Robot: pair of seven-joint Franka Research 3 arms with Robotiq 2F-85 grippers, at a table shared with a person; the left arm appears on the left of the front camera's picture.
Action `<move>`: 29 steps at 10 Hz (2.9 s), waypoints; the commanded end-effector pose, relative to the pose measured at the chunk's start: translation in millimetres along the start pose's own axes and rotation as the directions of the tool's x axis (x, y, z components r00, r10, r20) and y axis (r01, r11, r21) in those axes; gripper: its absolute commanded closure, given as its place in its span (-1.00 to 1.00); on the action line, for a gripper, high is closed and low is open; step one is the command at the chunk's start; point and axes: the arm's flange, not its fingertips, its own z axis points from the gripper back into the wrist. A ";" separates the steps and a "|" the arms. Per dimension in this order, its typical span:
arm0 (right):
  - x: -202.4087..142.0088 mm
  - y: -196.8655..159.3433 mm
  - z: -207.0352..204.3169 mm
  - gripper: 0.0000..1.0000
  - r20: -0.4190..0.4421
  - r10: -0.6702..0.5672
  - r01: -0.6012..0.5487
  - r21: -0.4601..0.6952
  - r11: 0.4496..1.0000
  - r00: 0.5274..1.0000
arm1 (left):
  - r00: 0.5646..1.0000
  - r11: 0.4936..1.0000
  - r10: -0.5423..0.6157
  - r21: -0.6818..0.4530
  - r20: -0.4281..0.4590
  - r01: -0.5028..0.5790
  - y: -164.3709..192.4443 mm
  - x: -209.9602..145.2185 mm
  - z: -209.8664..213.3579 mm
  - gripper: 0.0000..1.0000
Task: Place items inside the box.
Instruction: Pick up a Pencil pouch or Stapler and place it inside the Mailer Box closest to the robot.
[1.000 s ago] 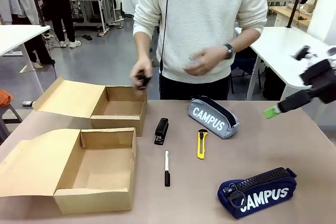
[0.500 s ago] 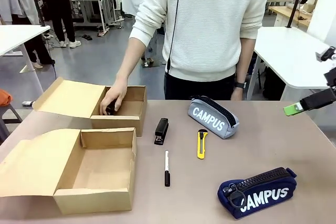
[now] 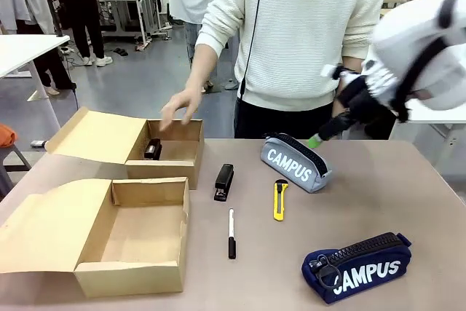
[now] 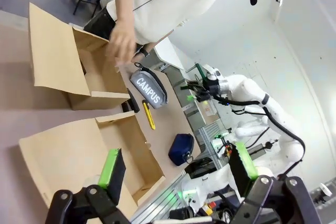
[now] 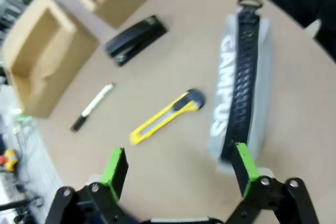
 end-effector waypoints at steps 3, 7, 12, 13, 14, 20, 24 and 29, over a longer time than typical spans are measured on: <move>42.2 -31.6 -78.9 -1.00 -0.140 -0.044 0.009 -0.245 0.970 0.989 | 1.000 1.000 -0.022 -0.016 0.012 0.022 -1.7 0.4 0.1 -1.00; 38.4 -41.1 -111.8 -1.00 -0.200 -0.052 -0.008 -0.289 0.957 0.978 | 1.000 1.000 -0.022 -0.016 0.012 0.022 -1.7 0.4 0.1 -1.00; 32.5 -36.0 -114.3 0.62 -0.229 -0.036 -0.024 -0.253 0.967 0.973 | 1.000 1.000 -0.022 -0.016 0.012 0.022 -1.7 0.4 0.1 -1.00; 32.5 -36.3 -113.8 1.00 -0.231 -0.038 -0.022 -0.252 0.968 0.972 | 1.000 1.000 -0.022 -0.016 0.012 0.022 -1.7 0.4 0.1 -1.00; 32.7 -36.1 -113.5 1.00 -0.232 -0.038 -0.022 -0.251 0.968 0.972 | 1.000 1.000 -0.022 -0.016 0.012 0.022 -1.7 0.4 0.1 -1.00; 31.2 -35.9 -107.9 1.00 -0.245 -0.044 -0.018 -0.246 0.969 0.968 | 1.000 1.000 -0.022 -0.016 0.012 0.022 -1.7 0.4 0.1 -1.00; -30.9 30.5 54.8 1.00 -0.230 -0.243 0.204 -0.181 0.962 0.942 | 1.000 1.000 -0.022 -0.016 0.012 0.022 -1.7 0.4 0.1 -1.00; -95.5 63.7 112.9 1.00 -0.171 -0.407 0.388 -0.135 0.912 0.897 | 1.000 1.000 -0.022 -0.016 0.012 0.022 -1.7 0.4 0.1 -1.00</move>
